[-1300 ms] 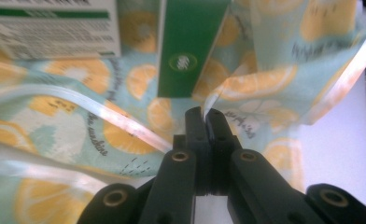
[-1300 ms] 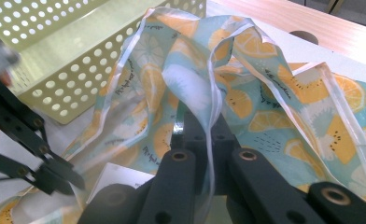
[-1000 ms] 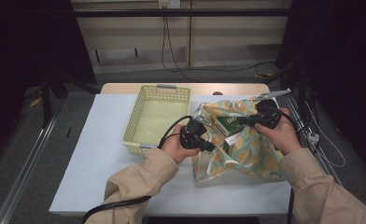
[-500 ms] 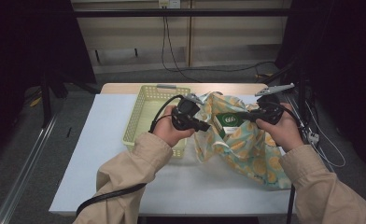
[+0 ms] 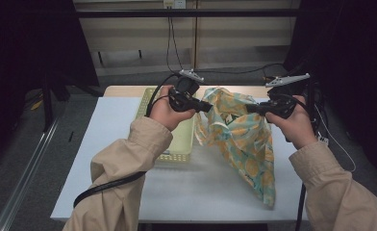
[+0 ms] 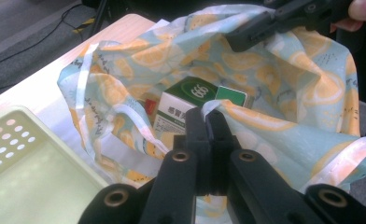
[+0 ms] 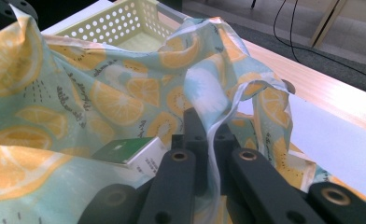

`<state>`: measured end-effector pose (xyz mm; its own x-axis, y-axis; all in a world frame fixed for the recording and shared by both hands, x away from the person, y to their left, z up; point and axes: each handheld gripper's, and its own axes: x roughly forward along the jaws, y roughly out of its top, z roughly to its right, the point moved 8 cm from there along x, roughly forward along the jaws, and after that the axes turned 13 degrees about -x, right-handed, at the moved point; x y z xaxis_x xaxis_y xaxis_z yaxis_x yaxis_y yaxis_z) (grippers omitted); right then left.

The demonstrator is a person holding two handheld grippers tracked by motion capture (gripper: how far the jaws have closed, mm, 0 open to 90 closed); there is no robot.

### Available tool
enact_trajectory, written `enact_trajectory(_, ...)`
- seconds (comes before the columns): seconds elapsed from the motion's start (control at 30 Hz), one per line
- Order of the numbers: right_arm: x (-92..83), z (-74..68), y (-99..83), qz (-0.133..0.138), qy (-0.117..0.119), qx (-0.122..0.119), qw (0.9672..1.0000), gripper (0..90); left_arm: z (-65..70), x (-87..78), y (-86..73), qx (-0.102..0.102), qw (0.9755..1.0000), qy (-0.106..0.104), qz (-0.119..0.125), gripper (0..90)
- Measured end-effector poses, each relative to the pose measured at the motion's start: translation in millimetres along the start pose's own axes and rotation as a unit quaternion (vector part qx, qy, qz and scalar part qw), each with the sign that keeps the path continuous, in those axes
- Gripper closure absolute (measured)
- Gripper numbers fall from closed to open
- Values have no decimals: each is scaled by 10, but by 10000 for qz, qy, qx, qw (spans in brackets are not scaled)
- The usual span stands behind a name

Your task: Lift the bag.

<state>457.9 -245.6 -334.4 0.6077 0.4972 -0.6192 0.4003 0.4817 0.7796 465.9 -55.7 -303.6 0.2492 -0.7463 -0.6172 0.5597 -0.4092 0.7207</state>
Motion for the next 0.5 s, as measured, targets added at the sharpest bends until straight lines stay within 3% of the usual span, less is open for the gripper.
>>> enact_trajectory(0.23,-13,-4,44,29,16,4,10000,900,5,-47,81,-95,9999,-6,-95,900)
enact_trajectory(0.5,4,4,82,83,-10,13,10000,900,1,-48,162,-44,10000,-30,-54,900)
